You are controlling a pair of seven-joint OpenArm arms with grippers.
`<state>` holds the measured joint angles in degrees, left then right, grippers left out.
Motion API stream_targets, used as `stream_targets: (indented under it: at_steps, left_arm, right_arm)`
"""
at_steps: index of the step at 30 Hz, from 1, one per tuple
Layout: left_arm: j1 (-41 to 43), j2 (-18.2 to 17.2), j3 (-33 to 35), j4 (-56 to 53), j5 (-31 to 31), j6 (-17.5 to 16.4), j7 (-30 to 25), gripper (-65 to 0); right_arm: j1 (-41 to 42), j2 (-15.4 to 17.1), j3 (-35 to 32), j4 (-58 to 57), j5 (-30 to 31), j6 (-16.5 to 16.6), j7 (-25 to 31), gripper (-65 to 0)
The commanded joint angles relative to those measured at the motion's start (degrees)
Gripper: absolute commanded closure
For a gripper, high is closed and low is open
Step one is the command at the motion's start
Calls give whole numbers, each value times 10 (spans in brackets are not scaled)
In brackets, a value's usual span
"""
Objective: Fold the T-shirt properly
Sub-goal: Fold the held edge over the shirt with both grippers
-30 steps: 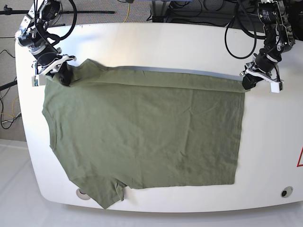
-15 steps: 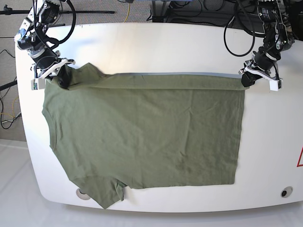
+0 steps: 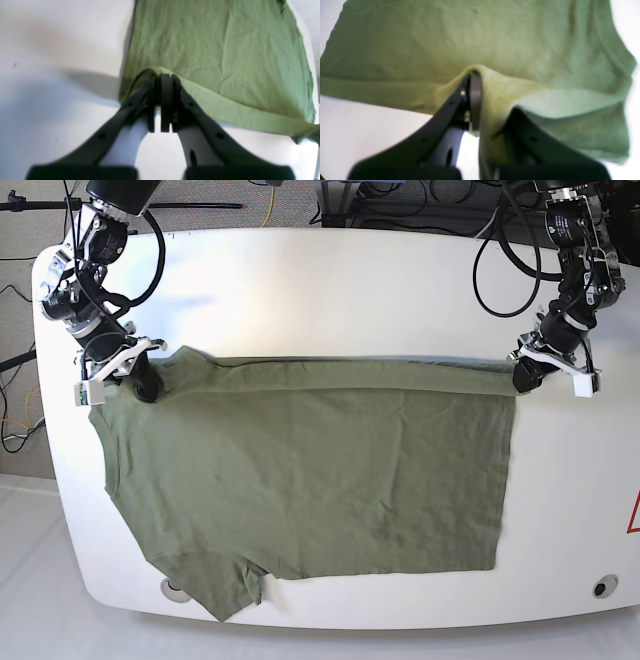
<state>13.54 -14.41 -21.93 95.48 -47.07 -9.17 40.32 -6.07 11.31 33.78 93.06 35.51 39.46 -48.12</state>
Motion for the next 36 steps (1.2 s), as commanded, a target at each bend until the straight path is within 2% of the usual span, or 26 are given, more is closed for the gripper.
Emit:
stream_targets:
  at_steps: [1,22,36]
  left_arm:
    - [-26,-6,1,-4,-5,-1,-13,0]
    - [-58,-6,-1,-27,-4,-6,-5,0]
    - [-87,-8,-1,-78,-1,-4,-5,0]
  right_arm:
    - [20,7,-6,-12,-9,3,8,0]
    - [52,8,-3,-47,-60,1,29,0]
    - [98,14,-4,-103,-59,5,27,0]
